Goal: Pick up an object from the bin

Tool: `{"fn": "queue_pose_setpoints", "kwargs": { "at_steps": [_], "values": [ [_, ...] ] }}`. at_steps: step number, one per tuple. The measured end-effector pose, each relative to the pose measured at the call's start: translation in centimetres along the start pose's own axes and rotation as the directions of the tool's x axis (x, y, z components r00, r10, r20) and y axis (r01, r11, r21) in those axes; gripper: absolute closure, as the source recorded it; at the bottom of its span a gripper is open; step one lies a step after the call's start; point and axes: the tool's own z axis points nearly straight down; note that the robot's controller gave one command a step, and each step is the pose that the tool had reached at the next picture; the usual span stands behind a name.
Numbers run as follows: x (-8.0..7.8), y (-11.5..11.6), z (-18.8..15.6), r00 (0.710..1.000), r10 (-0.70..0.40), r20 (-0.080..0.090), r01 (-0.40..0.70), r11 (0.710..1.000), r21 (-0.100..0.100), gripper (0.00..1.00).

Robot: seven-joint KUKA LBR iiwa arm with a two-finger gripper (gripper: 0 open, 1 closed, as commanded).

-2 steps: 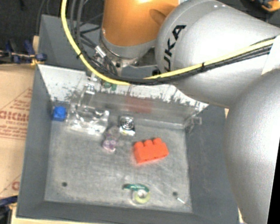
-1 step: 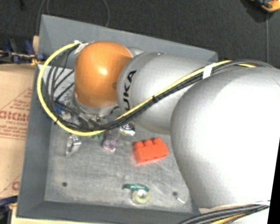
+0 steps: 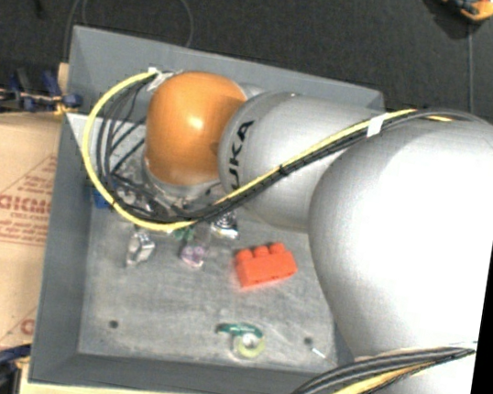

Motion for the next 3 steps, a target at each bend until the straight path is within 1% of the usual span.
{"fn": "queue_pose_setpoints", "kwargs": {
  "at_steps": [1, 2, 3],
  "values": [
    [1.5, -8.4, -10.8, 0.982, 0.189, 0.000, -0.189, 0.982, 0.010, 0.00],
    [8.5, -17.1, 1.1, 0.979, 0.205, -0.011, -0.205, 0.979, 0.011, 0.00],
    [8.2, -16.7, 0.7, 0.979, 0.204, -0.007, -0.204, 0.979, 0.009, 1.00]
  ]
}}
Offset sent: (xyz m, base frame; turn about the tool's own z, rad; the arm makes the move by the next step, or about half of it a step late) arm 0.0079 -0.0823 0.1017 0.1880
